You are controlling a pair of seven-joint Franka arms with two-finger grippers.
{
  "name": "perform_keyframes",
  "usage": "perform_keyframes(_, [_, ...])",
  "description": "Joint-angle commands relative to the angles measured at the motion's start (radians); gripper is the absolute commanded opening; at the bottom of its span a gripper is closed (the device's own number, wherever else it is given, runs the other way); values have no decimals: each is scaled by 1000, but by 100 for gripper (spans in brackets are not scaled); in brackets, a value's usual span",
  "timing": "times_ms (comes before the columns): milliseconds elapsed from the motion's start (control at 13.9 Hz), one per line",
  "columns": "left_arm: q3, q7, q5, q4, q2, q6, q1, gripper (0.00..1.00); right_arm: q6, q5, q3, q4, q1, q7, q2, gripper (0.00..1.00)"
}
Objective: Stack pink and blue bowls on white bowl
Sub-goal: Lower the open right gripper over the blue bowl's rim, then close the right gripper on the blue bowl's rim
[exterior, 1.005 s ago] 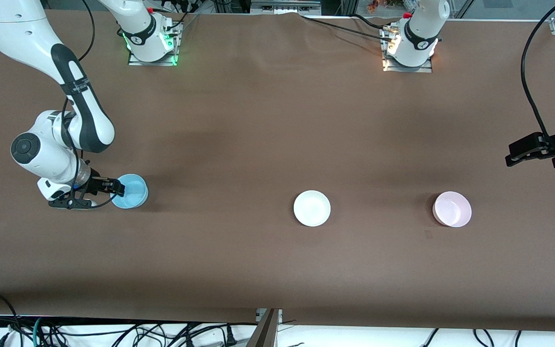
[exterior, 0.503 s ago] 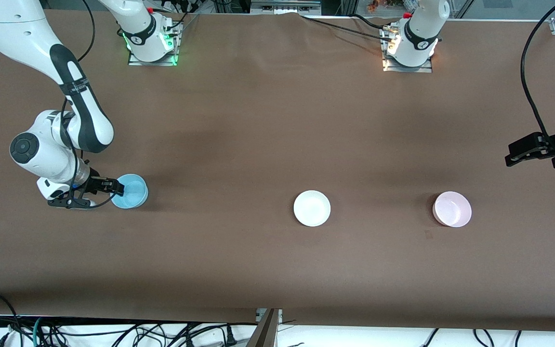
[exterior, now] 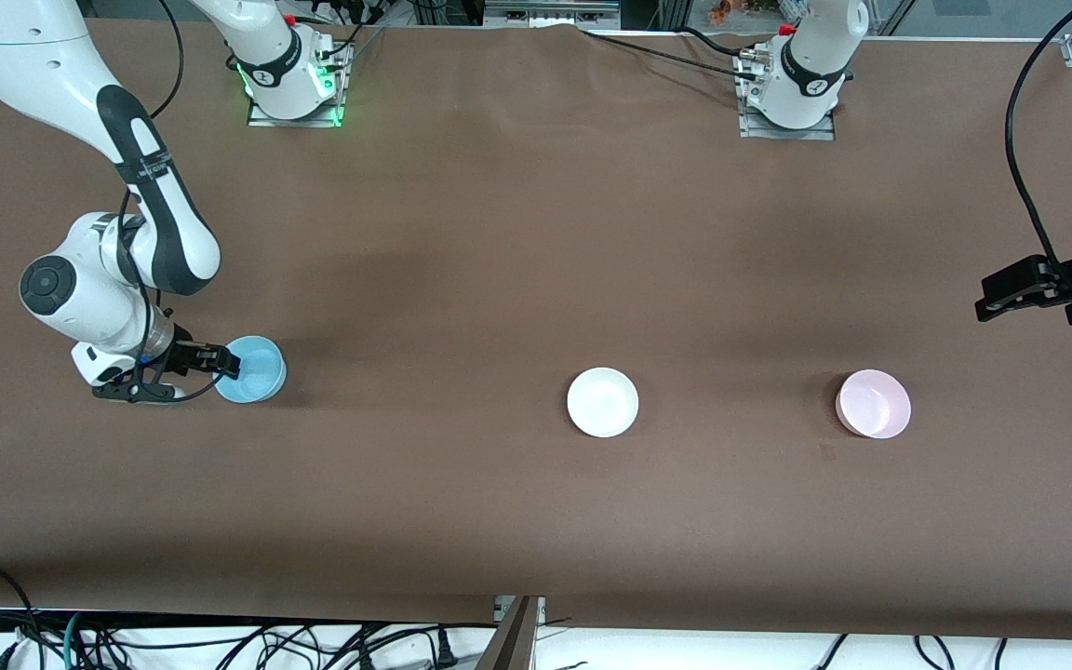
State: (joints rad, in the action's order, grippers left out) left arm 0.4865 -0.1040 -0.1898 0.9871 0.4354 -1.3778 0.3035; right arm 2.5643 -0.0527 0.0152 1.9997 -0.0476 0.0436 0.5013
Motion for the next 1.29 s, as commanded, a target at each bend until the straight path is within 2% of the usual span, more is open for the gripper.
perform_keyframes(0, [-2, 9, 3, -2, -12, 6, 0, 100, 19, -18, -11, 21, -11, 15, -13, 100])
perform_keyframes(790, [-6, 7, 3, -1, -11, 2, 0, 100, 34, -19, -14, 28, -12, 15, -10, 100])
perform_keyframes(862, [-3, 7, 1, -1, -11, 2, 0, 100, 34, -32, -14, 28, -12, 15, -10, 99])
perform_keyframes(1005, [-2, 4, 1, -1, -11, 2, -1, 100, 28, -110, -14, 30, -12, 25, -10, 99])
perform_keyframes(1221, [-2, 4, 1, -1, -11, 2, -3, 100, 24, -159, -14, 28, -15, 62, -10, 99])
